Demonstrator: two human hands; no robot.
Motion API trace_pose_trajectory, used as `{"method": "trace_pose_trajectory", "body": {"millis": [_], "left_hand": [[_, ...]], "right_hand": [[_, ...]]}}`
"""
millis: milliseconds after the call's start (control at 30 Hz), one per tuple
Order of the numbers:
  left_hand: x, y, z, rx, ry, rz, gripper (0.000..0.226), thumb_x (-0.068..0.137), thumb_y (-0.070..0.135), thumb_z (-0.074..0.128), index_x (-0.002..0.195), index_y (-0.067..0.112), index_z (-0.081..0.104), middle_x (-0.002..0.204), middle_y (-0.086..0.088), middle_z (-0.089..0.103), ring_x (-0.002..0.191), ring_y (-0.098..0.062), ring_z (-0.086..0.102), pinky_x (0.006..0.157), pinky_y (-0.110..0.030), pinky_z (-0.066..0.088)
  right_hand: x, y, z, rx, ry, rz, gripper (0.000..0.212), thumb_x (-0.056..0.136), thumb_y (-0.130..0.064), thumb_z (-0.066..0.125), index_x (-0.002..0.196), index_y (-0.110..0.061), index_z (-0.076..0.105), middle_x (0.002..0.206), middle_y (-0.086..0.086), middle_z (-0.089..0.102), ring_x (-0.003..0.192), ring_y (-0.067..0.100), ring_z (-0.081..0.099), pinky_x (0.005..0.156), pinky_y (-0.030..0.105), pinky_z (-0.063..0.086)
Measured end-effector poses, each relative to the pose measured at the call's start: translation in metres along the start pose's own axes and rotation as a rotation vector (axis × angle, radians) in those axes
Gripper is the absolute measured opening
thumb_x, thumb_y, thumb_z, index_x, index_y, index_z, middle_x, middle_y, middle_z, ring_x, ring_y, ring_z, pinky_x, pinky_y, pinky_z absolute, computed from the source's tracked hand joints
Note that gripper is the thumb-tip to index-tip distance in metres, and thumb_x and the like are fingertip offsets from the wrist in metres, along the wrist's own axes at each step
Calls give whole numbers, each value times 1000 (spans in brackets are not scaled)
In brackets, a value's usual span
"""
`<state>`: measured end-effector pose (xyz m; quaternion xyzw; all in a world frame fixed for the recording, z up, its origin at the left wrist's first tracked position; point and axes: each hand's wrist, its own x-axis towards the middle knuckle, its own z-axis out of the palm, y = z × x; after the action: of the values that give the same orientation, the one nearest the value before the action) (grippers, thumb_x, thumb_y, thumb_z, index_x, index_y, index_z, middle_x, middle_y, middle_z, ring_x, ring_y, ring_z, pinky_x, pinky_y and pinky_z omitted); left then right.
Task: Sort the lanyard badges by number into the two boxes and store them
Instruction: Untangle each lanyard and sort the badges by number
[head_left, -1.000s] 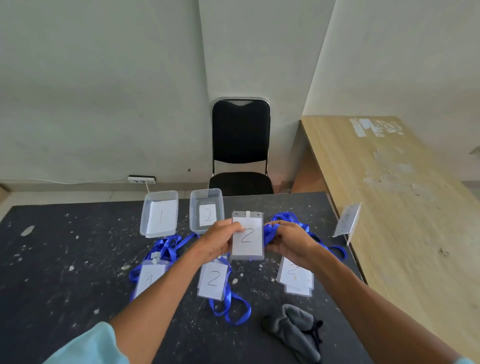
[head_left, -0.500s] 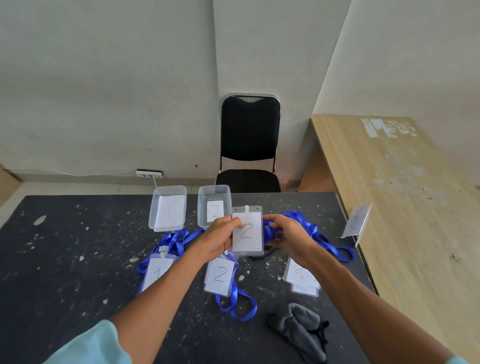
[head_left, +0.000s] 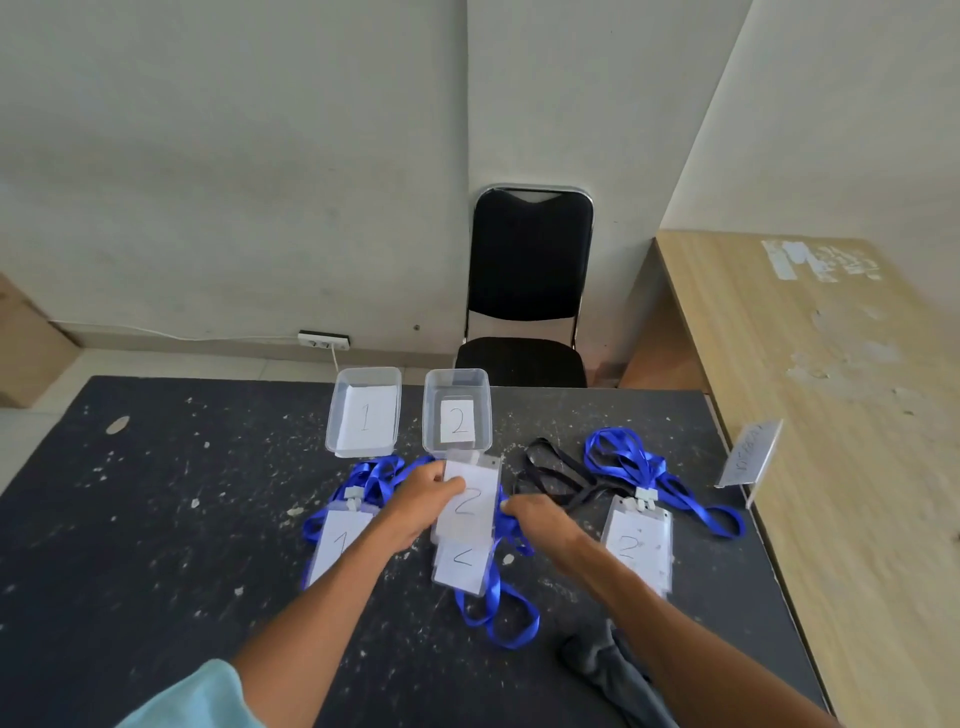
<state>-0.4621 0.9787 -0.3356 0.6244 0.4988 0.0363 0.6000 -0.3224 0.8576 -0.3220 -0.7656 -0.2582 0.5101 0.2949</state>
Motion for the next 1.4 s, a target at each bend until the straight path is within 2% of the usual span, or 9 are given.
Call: {"method": "trace_pose_trajectory", "body": {"millis": [100, 200, 433, 533, 667, 967, 1100, 1200, 1400], "left_hand": [[0, -25, 4, 45, -3, -48, 11, 91, 13, 57, 97, 14, 67, 92, -4, 72, 82, -17, 69, 67, -33, 54], [8, -50, 12, 122, 53, -74, 15, 90, 14, 62, 104, 10, 65, 97, -6, 71, 88, -19, 69, 70, -30, 52], [21, -67, 29, 223, 231, -19, 19, 85, 19, 74, 101, 16, 64, 98, 2, 69, 83, -9, 61, 61, -11, 39], [23, -68, 34, 206, 255, -38, 29, 83, 20, 78, 105, 17, 59, 90, 1, 65, 80, -11, 61, 61, -15, 40], [25, -70, 34, 230, 244, -22, 34, 83, 27, 76, 111, 19, 59, 92, 3, 64, 82, -8, 62, 66, -21, 46], [22, -69, 30, 258, 307, -13, 29, 91, 24, 68, 116, 13, 60, 98, 2, 61, 87, -12, 59, 74, -23, 45], [18, -60, 39, 314, 401, 57, 21, 94, 18, 62, 114, 11, 61, 99, 0, 62, 86, -12, 60, 70, -22, 51], [18, -51, 55, 364, 433, 189, 19, 93, 16, 63, 112, 16, 63, 105, 2, 61, 96, -13, 60, 78, -27, 53], [19, -24, 125, 319, 185, 349, 16, 96, 18, 57, 111, 19, 63, 101, 5, 60, 90, -9, 58, 81, -25, 49]], "right_hand": [[16, 19, 25, -87, 61, 24, 29, 98, -9, 46, 69, -10, 49, 61, 0, 45, 55, 10, 37, 51, 23, 34], [28, 40, 42, -77, 131, 72, 30, 94, -6, 49, 65, -14, 51, 61, -2, 49, 55, 11, 42, 57, 27, 40], [46, 59, 53, 40, 250, 116, 15, 97, -9, 54, 110, -16, 59, 98, -2, 61, 77, 4, 57, 51, 9, 42], [50, 63, 56, -17, 288, 127, 20, 94, -18, 58, 114, -19, 60, 114, 4, 62, 92, 15, 61, 75, 25, 55], [48, 66, 54, -182, 304, 148, 26, 92, -37, 54, 117, -31, 59, 113, -3, 63, 105, 21, 58, 98, 40, 45], [38, 68, 43, -86, 363, 114, 25, 95, -24, 44, 116, -20, 57, 115, 1, 49, 108, 22, 51, 98, 41, 46], [33, 72, 36, 21, 331, 77, 26, 95, -17, 42, 113, -16, 60, 104, 3, 61, 82, 16, 59, 75, 31, 52], [26, 80, 16, 15, 392, 37, 25, 96, -16, 44, 114, -17, 61, 105, 1, 64, 88, 16, 61, 75, 26, 48], [6, 125, -41, -358, 417, -90, 17, 93, -31, 53, 95, -17, 62, 94, 4, 68, 91, 25, 62, 80, 36, 48]]}}
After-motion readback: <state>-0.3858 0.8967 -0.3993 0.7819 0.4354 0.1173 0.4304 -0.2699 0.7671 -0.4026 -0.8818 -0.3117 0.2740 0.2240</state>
